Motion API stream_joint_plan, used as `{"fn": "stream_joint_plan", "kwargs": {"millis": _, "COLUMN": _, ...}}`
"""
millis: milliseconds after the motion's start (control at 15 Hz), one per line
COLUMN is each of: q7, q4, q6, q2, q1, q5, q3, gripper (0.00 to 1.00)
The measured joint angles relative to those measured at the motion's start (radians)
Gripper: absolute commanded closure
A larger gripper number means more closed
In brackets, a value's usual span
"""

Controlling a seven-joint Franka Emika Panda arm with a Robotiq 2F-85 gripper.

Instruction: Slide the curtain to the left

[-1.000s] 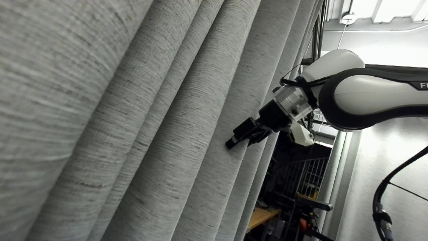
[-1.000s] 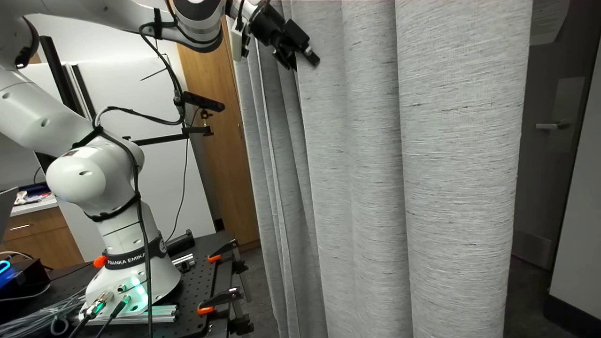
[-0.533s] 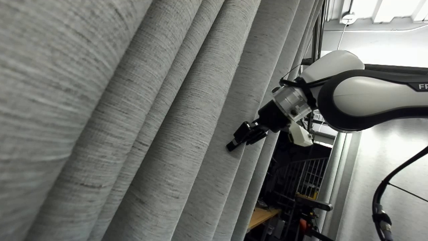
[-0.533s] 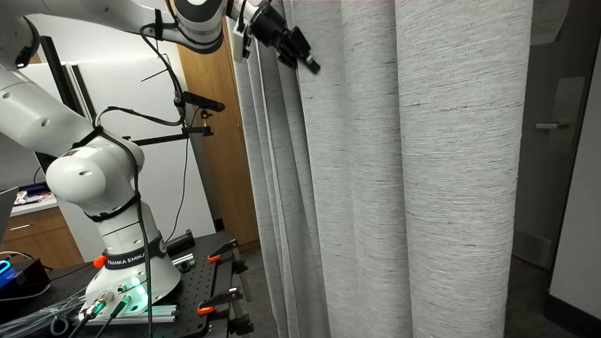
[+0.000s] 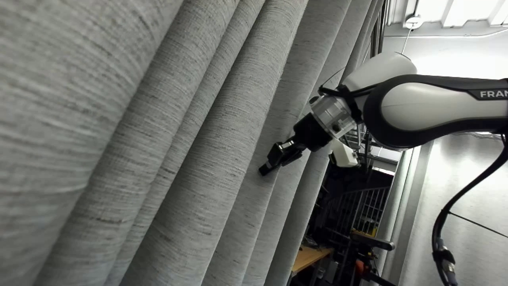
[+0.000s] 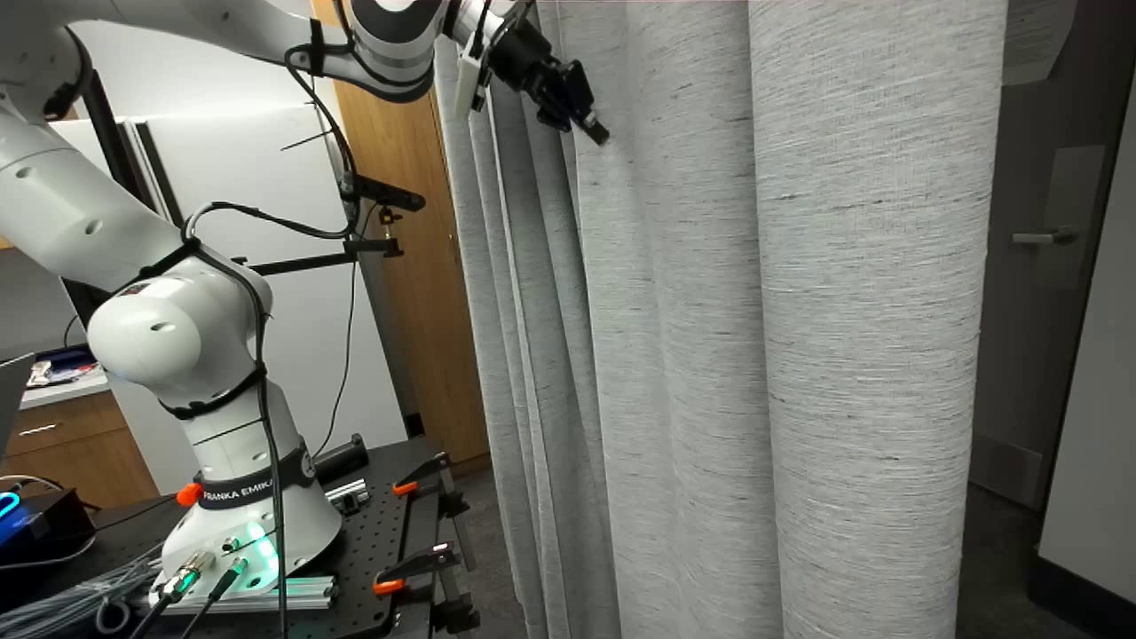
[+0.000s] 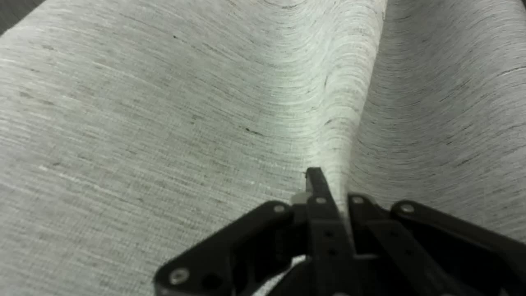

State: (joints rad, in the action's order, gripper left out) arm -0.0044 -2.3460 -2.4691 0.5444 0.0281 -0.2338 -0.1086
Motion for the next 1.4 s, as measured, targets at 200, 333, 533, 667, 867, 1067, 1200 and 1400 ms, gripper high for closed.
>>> {"fn": "stream_joint_plan", "kwargs": {"millis": 200, "q7": -0.009, "q4": 0.095, "q6": 0.009, "q2": -0.107, "q1": 0.011, "q5": -0.023, "q3": -0.073, "gripper": 1.0}}
{"fn": "stream_joint_plan", "kwargs": {"millis": 333, "q7": -0.019, "q4": 0.182, "q6": 0.024, "q2": -0.19, "q1": 0.027, "q5": -0.042, "q3": -0.118, "gripper": 1.0}}
{"fn": "stream_joint_plan", "kwargs": {"millis": 533, "q7": -0.032, "q4": 0.31, "q6": 0.037, "q2": -0.308, "q1": 0.05, "q5": -0.088, "q3": -0.164, "gripper": 1.0}}
{"fn": "stream_joint_plan", "kwargs": {"millis": 667, "q7": -0.036, "q4": 0.38, "q6": 0.037, "q2": -0.372, "q1": 0.069, "q5": -0.117, "q3": -0.181, "gripper": 1.0}}
{"fn": "stream_joint_plan", "kwargs": {"millis": 867, "q7": -0.04, "q4": 0.448, "q6": 0.038, "q2": -0.431, "q1": 0.104, "q5": -0.139, "q3": -0.195, "gripper": 1.0}}
{"fn": "stream_joint_plan", "kwargs": {"millis": 1067, "q7": -0.041, "q4": 0.474, "q6": 0.049, "q2": -0.444, "q1": 0.138, "q5": -0.142, "q3": -0.199, "gripper": 1.0}}
{"fn": "stream_joint_plan", "kwargs": {"millis": 1200, "q7": -0.041, "q4": 0.476, "q6": 0.062, "q2": -0.439, "q1": 0.158, "q5": -0.142, "q3": -0.2, "gripper": 1.0}}
{"fn": "stream_joint_plan", "kwargs": {"millis": 1400, "q7": -0.041, "q4": 0.48, "q6": 0.067, "q2": -0.437, "q1": 0.185, "q5": -0.142, "q3": -0.212, "gripper": 1.0}}
